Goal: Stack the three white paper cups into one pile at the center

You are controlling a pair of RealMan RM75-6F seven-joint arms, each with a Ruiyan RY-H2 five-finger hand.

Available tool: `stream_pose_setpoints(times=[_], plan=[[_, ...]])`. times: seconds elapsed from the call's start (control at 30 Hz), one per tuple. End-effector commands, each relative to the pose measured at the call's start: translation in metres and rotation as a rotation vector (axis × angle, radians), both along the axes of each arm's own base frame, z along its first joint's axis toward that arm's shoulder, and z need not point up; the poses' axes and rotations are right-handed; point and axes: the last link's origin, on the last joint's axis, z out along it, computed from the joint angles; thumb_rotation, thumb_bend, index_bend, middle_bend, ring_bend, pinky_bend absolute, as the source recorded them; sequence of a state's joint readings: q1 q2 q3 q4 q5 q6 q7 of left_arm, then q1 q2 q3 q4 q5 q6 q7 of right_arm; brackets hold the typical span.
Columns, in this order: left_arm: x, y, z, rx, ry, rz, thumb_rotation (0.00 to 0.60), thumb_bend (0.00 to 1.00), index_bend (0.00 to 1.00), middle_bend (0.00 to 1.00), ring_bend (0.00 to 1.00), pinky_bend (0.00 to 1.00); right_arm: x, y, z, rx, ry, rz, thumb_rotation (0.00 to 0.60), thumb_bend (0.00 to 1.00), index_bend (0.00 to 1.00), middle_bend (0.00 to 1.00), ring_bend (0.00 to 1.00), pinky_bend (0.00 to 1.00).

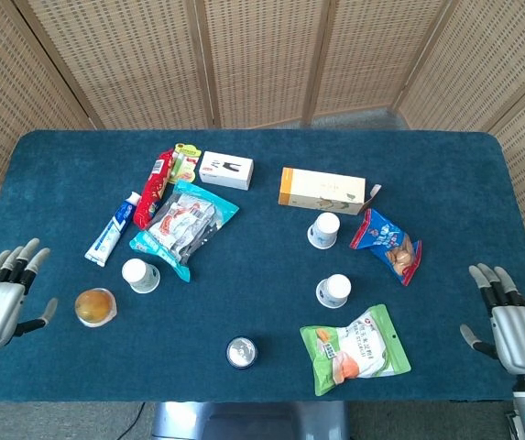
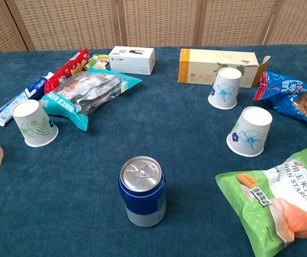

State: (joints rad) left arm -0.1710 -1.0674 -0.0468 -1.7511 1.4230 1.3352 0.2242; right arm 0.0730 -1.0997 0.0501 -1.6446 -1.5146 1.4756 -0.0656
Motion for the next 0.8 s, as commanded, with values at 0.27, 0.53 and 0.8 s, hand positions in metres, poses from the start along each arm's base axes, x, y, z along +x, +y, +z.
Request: stream_pose_setpoints(times=[0.27, 0.53, 0.8], plan=[[0.016, 0.037, -0.030, -0.154, 0.021, 0.012, 0.410, 0.46, 0.00, 0.00, 0.00, 0.07, 0.002, 0.007, 0.008, -0.017, 0.010, -0.012, 0.589, 0.28, 0.00, 0.03, 0.02, 0.36], [0.032, 0.064, -0.066, -0.240, 0.001, -0.032, 0.417, 0.46, 0.00, 0.00, 0.00, 0.08, 0.001, 0.015, 0.014, -0.040, 0.007, -0.031, 0.591, 0.28, 0.00, 0.04, 0.02, 0.36], [0.038, 0.077, -0.091, -0.273, -0.027, -0.052, 0.424, 0.46, 0.00, 0.00, 0.00, 0.12, -0.002, 0.019, 0.017, -0.054, 0.009, -0.047, 0.590, 0.28, 0.00, 0.04, 0.02, 0.36]])
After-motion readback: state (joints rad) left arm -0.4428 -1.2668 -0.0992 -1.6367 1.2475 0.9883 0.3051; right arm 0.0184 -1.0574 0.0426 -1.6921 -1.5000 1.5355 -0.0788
